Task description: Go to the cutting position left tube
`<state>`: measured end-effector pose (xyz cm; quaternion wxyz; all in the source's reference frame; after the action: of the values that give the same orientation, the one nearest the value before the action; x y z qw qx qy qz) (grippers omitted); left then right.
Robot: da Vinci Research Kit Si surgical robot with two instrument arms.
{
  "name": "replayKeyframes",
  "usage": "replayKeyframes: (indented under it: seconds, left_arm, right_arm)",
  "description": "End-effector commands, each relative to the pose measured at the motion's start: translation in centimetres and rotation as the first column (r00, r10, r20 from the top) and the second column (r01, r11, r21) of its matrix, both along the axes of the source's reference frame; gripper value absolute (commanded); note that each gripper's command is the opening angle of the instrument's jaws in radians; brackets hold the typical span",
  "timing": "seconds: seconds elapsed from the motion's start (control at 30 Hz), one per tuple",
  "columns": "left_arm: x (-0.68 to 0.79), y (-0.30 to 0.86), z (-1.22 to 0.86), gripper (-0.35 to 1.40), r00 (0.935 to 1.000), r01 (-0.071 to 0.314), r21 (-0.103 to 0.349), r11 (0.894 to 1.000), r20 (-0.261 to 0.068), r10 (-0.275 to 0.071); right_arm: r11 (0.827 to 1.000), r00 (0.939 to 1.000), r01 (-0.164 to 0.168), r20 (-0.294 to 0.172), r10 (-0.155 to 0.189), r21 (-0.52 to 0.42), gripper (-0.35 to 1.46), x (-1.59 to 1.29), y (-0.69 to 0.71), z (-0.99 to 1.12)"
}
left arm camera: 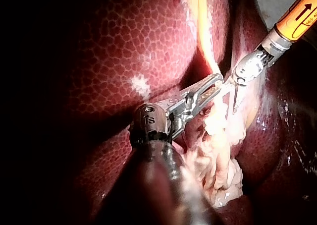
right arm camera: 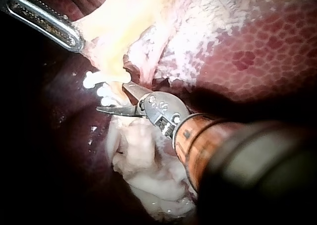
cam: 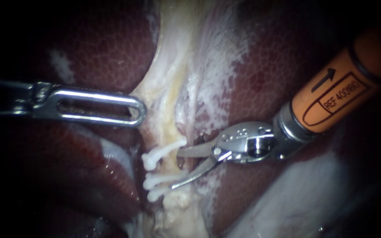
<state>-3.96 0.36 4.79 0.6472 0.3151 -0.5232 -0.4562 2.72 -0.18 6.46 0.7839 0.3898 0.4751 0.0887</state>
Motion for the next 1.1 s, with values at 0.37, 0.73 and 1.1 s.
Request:
replayKeyframes:
  seconds: [0.37,0.73,1.1]
  left_arm:
    - [0.00,0.01,0.03,-0.35,1.0000,0.000,0.000,1.000,0.000,0.000]
    - [0.00,0.01,0.03,-0.35,1.0000,0.003,0.000,1.000,-0.002,-0.003]
    - [-0.01,0.01,0.05,-0.35,1.0000,0.003,-0.001,1.000,-0.002,-0.003]
  right_arm:
    - [0.999,1.0000,-0.004,-0.003,0.004,0.033,0.92,0.09,-0.01,0.02]
    - [0.998,0.9992,0.004,-0.041,-0.002,0.062,0.86,0.23,-0.05,-0.02]
    - [0.997,0.9984,0.012,-0.056,-0.008,0.076,0.71,0.28,-0.04,0.00]
